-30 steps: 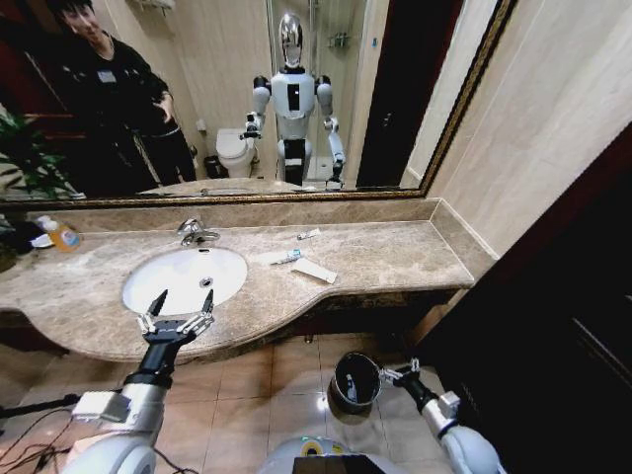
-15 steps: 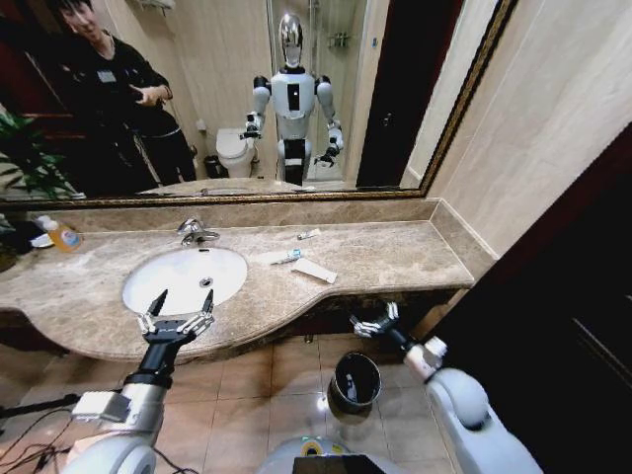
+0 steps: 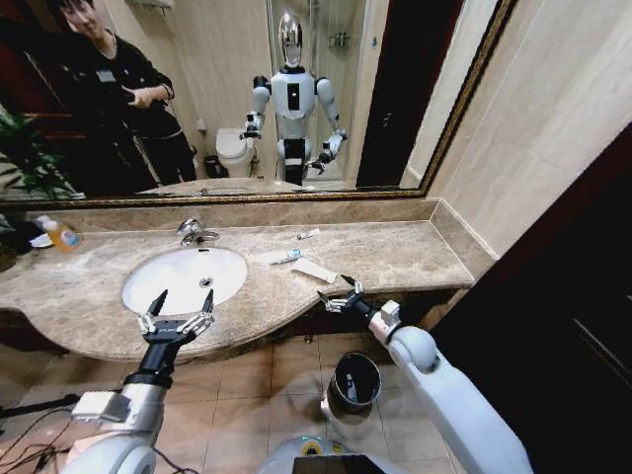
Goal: Pick up the trash from the sink and place it in the trash bin.
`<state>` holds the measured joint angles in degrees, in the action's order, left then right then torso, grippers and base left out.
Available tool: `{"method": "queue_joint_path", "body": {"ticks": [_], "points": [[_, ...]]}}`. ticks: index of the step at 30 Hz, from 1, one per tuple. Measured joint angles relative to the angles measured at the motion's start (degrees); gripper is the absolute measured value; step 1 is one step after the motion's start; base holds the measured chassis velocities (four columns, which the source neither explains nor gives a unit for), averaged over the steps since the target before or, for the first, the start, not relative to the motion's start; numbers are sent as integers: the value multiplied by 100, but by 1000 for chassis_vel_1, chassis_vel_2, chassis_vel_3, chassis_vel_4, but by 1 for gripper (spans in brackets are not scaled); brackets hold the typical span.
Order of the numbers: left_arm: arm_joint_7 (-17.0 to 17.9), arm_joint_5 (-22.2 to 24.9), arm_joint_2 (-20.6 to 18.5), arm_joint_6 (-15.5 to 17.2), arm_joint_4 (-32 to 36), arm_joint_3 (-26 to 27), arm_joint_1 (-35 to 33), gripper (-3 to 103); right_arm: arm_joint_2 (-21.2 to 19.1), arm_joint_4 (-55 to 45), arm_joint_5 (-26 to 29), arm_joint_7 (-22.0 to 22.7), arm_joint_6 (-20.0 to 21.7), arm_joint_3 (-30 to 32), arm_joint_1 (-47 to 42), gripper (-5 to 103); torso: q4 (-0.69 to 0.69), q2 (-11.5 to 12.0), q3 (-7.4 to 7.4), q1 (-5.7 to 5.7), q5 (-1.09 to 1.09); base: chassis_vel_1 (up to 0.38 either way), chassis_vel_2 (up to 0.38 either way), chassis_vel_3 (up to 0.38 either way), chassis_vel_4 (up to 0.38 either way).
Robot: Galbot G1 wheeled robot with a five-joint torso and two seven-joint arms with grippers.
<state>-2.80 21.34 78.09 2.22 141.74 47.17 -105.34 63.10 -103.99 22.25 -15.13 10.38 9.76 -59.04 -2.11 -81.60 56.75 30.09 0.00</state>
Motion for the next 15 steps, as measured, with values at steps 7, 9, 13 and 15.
{"method": "queue_joint_path", "body": {"ticks": [7, 9, 13, 15], "points": [[0, 0, 0, 0, 0, 0, 0, 100, 31, 370, 327, 146, 219, -399, 545, 100, 0, 0, -1, 0, 0, 0, 0, 0, 0], [0, 0, 0, 0, 1, 0, 0, 100, 40, 427, 342, 146, 227, -429, 594, 100, 0, 0, 0, 0, -1, 0, 0, 0, 0], [0, 0, 0, 0, 0, 0, 0, 100, 96, 756, 358, 142, 230, -540, 816, 99, 0, 0, 0, 0, 0, 0, 0, 0, 0], [0, 0, 0, 0, 0, 0, 0, 100, 124, 897, 358, 130, 226, -570, 898, 94, 0, 0, 0, 0, 0, 0, 0, 0, 0]]}}
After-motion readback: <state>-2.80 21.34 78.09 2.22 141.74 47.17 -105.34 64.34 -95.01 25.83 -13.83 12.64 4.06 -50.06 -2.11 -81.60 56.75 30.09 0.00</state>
